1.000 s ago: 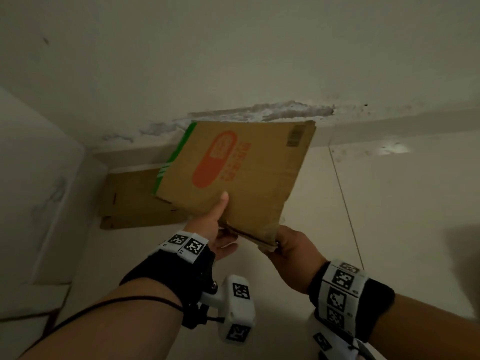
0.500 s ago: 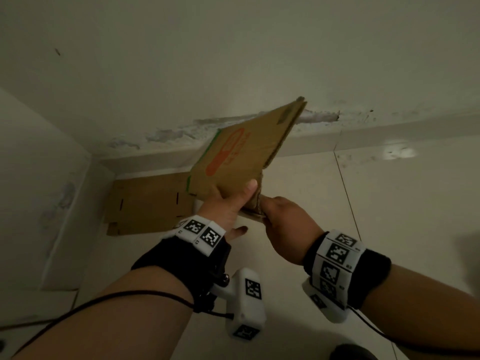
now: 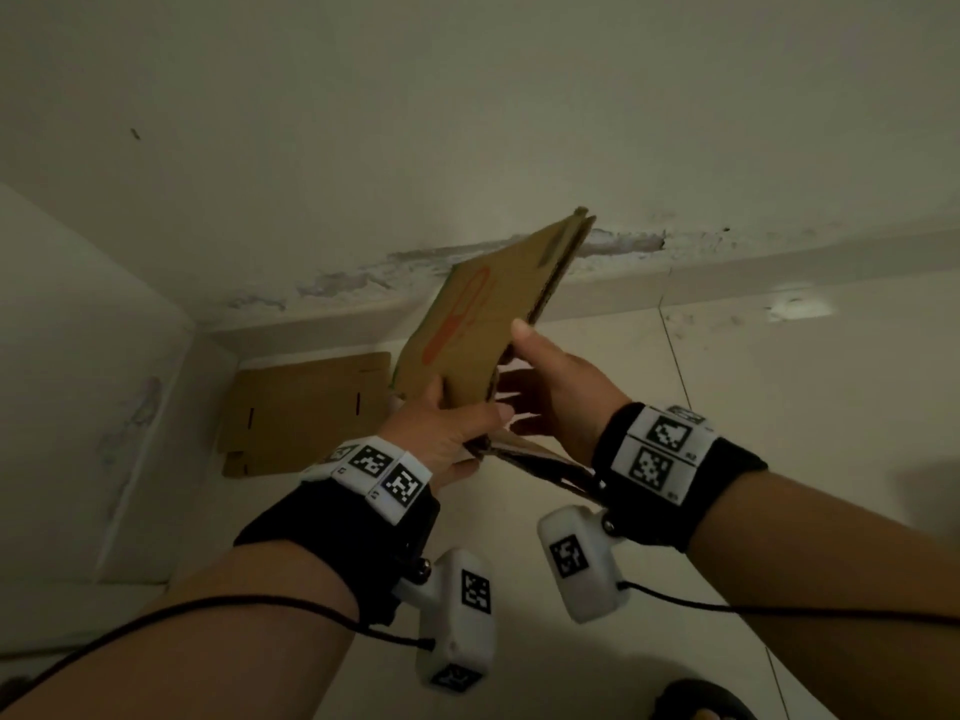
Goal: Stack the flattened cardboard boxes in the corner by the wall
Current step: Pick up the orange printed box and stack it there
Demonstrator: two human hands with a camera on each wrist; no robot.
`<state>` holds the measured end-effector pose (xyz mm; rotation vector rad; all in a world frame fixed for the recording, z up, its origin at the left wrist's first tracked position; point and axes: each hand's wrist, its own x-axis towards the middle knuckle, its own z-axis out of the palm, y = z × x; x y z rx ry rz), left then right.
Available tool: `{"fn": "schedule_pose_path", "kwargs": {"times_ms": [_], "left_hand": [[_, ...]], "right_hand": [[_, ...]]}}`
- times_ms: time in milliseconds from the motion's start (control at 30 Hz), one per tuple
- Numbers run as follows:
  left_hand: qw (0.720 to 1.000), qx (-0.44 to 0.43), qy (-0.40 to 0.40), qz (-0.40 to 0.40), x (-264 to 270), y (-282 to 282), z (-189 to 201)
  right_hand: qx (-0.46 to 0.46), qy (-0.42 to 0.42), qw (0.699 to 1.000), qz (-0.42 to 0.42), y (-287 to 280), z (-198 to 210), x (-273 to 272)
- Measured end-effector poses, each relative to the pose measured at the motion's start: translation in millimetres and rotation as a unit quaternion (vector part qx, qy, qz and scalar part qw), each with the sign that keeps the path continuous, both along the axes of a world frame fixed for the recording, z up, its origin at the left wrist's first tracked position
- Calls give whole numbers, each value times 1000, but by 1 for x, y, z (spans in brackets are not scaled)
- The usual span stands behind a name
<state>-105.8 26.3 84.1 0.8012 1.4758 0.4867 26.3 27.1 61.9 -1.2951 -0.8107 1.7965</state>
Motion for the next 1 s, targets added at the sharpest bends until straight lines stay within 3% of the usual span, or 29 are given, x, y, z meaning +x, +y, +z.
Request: {"fn": "schedule_pose_path", "kwargs": {"times_ms": [100,200,333,433,600,700,866,933,1000], "left_hand": [[997,5,34,-64,2,-3,-1],[1000,12,-2,0,2,-4,-4],[991,-4,-51,127,-6,1,-5],[978,-39,-99,179,-12,2,0],[959,-7,-138,247,-28,-4,-7],[941,11,-131,312,-32,-1,-17],[919,24,-131,370,-43,11,-27],[912,19,-147,382,-50,13,-31],[908,20,-169,382,-57,14,-36]], "right_hand": [[-15,-64,994,-86,15,6,-1],[-36,-85,988,-126,17,12,-1],[-58,110,977,-175,3,10,-6],[-50,159,980,-111,-11,0,-8],[-85,113,990,6,-22,-18,-13],[-133,19,990,51,-23,-21,-18],[-122,-123,984,35,-20,-36,-28],[-155,-89,984,24,-18,-39,-31],[-176,14,984,12,-15,-41,-39]]}}
